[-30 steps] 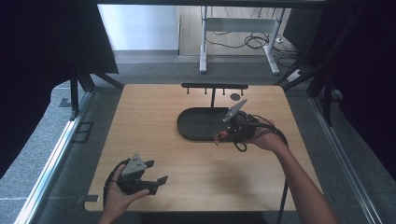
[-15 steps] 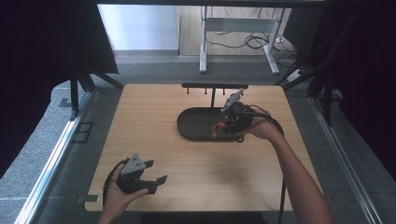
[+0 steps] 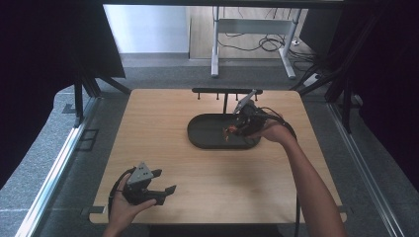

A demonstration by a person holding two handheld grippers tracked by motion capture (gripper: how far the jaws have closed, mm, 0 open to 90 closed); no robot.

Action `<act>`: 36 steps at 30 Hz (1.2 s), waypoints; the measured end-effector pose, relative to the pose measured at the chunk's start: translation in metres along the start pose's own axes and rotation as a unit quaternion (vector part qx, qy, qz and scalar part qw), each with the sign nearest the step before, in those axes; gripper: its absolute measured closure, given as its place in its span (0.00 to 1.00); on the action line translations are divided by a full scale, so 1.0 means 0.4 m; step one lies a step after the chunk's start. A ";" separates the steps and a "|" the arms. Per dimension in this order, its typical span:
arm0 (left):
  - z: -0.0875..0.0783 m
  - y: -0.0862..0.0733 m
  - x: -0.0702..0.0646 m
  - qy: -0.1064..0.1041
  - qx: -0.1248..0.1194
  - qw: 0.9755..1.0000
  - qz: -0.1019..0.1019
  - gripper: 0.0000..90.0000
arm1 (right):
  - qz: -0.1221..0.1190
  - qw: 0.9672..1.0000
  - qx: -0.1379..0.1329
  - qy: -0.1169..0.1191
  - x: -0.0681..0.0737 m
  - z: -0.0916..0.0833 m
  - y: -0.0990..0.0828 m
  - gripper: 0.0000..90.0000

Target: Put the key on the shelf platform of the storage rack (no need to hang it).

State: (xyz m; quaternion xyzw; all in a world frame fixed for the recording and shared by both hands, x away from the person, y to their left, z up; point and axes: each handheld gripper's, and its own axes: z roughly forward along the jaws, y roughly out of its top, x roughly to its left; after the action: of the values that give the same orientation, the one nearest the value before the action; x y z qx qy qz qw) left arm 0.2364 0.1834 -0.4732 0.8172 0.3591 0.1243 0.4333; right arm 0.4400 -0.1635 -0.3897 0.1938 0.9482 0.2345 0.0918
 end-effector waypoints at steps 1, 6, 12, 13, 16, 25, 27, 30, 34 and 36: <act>0.000 0.000 0.000 0.000 0.000 1.000 0.000 0.26 | 0.002 1.000 0.000 0.000 -0.004 0.001 0.001 0.75; -0.001 0.000 0.001 0.000 -0.001 1.000 0.000 0.26 | 0.006 1.000 0.005 0.001 -0.026 0.008 0.011 0.75; -0.005 -0.001 0.005 0.001 -0.003 1.000 -0.002 0.26 | 0.010 1.000 0.012 0.000 -0.040 0.020 0.026 0.75; -0.006 -0.001 0.006 0.001 -0.004 1.000 -0.003 0.26 | 0.009 1.000 0.014 0.000 -0.042 0.023 0.028 0.75; -0.008 -0.001 0.007 0.001 -0.005 1.000 -0.003 0.26 | 0.009 1.000 0.016 0.000 -0.045 0.028 0.034 0.75; -0.015 -0.001 0.011 0.003 -0.008 1.000 -0.004 0.26 | 0.008 1.000 0.019 0.000 -0.060 0.051 0.050 0.75; -0.016 -0.001 0.011 0.003 -0.008 1.000 -0.005 0.26 | 0.008 1.000 0.021 -0.001 -0.061 0.057 0.052 0.75; -0.016 -0.001 0.012 0.003 -0.008 1.000 -0.005 0.26 | 0.005 1.000 0.023 -0.001 -0.063 0.065 0.053 0.75; -0.017 -0.001 0.012 0.003 -0.009 1.000 -0.005 0.26 | 0.005 1.000 0.028 -0.004 -0.069 0.079 0.053 0.75; -0.019 -0.001 0.013 0.004 -0.009 1.000 -0.005 0.26 | 0.004 0.999 0.032 -0.004 -0.071 0.088 0.052 0.75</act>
State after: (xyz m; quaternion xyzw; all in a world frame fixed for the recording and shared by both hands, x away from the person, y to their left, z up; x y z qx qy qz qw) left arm 0.2360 0.1919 -0.4697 0.8107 0.3639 0.1285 0.4402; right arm 0.4820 -0.1438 -0.4080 0.2010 0.9541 0.2037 0.0884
